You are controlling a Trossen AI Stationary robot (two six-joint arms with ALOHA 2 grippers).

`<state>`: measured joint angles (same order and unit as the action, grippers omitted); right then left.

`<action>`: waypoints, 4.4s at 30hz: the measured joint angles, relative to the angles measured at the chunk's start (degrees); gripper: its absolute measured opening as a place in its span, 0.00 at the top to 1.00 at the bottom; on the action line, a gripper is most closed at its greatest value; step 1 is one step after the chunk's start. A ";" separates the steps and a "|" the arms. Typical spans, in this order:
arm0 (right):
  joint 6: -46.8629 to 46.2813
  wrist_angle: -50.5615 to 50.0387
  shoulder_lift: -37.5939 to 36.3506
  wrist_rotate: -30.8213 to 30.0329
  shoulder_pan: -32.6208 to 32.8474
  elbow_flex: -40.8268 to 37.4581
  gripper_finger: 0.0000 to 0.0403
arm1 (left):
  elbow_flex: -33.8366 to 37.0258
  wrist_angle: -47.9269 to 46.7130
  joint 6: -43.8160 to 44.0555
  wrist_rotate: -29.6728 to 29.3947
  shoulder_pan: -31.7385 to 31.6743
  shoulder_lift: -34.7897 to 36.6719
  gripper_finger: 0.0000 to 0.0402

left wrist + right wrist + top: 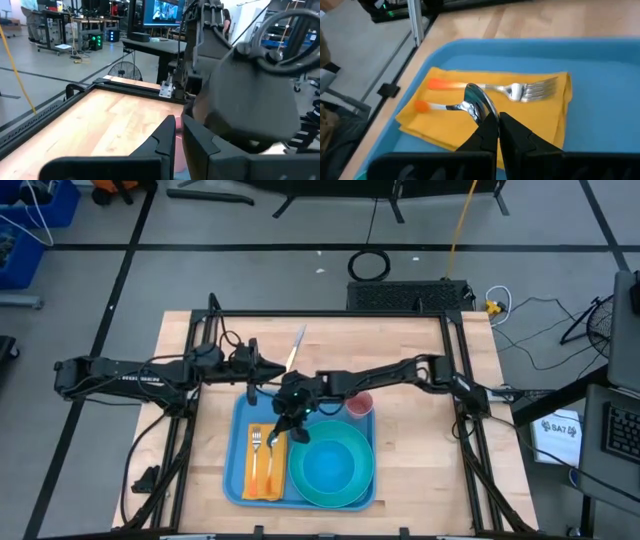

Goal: Set up tray
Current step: Put the orange spoon on the yellow napkin to the right of the orange fork, then put the yellow knife on the yellow napkin to the right of the orange spoon

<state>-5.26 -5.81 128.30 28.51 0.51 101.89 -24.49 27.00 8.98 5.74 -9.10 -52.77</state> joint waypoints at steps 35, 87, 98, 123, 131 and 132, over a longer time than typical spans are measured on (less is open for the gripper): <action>1.63 3.00 2.85 -4.53 0.44 1.46 0.86 | 0.00 -0.47 1.43 0.35 0.33 -0.02 0.92; 9.42 -18.97 -20.81 -8.30 -6.93 -5.15 0.62 | -0.21 -13.44 19.28 -14.16 -3.16 -3.68 0.92; 10.29 -10.53 -52.18 -29.56 -9.20 -32.58 0.62 | -17.35 -46.41 28.29 -13.27 -12.07 -19.97 0.92; 10.43 6.65 -75.70 -31.38 -9.55 -58.93 0.62 | -31.65 -51.31 32.98 -7.11 -15.37 -46.73 0.90; 10.45 6.46 -75.60 -31.30 -9.53 -58.93 0.62 | -33.07 -52.70 31.34 -6.80 -15.59 -46.31 0.67; 10.43 6.46 -75.60 -31.30 -9.53 -58.93 0.62 | -33.07 -52.70 31.16 -6.80 -15.73 -46.31 0.64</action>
<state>5.18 0.64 52.71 -2.79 -9.02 42.96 -57.56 -25.70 40.14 -1.06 -24.83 -99.09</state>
